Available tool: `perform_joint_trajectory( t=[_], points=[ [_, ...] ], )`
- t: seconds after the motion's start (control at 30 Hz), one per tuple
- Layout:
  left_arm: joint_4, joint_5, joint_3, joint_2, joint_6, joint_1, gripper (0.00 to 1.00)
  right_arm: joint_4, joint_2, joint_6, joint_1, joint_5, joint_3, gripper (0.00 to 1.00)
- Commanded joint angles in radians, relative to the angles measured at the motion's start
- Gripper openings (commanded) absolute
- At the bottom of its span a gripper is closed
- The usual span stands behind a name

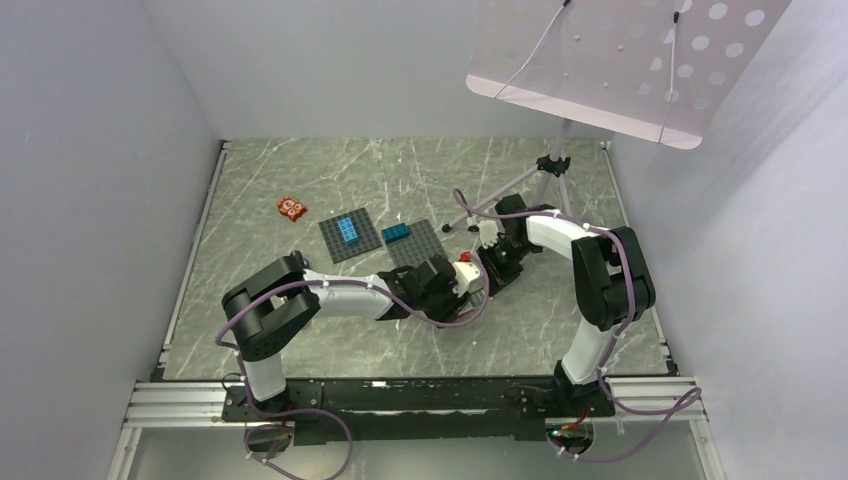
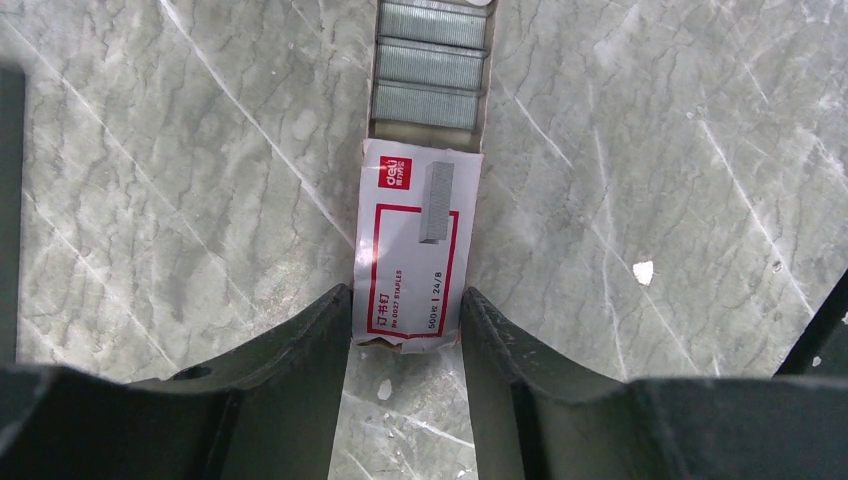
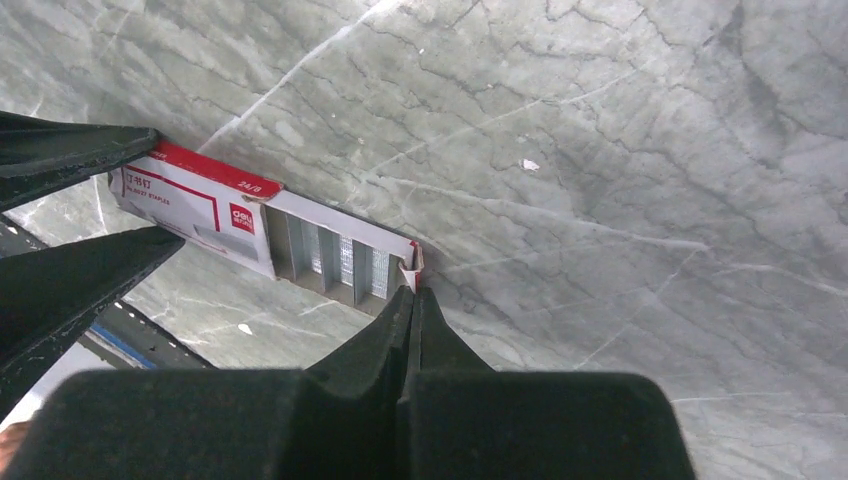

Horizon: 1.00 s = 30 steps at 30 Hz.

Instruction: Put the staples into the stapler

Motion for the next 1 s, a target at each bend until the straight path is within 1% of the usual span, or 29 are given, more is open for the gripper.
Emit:
perform_joint_trajectory(
  t=[0.0,0.2,0.53,0.57,0.7,0.87,0.97],
  points=[
    [-0.099,-0.022,-0.033,0.006,0.014,-0.004,0.49,0.012,-0.036,-0.008,-0.011,0.057,-0.004,0.00],
    [-0.104,-0.029,-0.024,0.009,0.016,-0.004,0.50,0.022,-0.041,-0.011,-0.023,0.092,-0.012,0.00],
    [-0.120,-0.039,-0.028,0.005,0.032,-0.001,0.50,0.023,-0.053,-0.012,-0.061,0.101,-0.016,0.00],
    [-0.121,-0.067,-0.027,0.004,0.035,0.000,0.50,0.026,-0.054,-0.009,-0.066,0.107,-0.016,0.00],
    [-0.133,-0.096,-0.017,0.002,0.037,0.014,0.51,0.036,-0.055,-0.002,-0.085,0.110,-0.018,0.00],
    [-0.140,-0.122,0.005,0.004,0.047,0.038,0.52,0.034,-0.070,0.001,-0.103,0.077,-0.014,0.00],
    [-0.150,-0.133,0.028,0.016,0.052,0.057,0.52,0.032,-0.088,0.001,-0.119,0.052,-0.011,0.05]
  ],
)
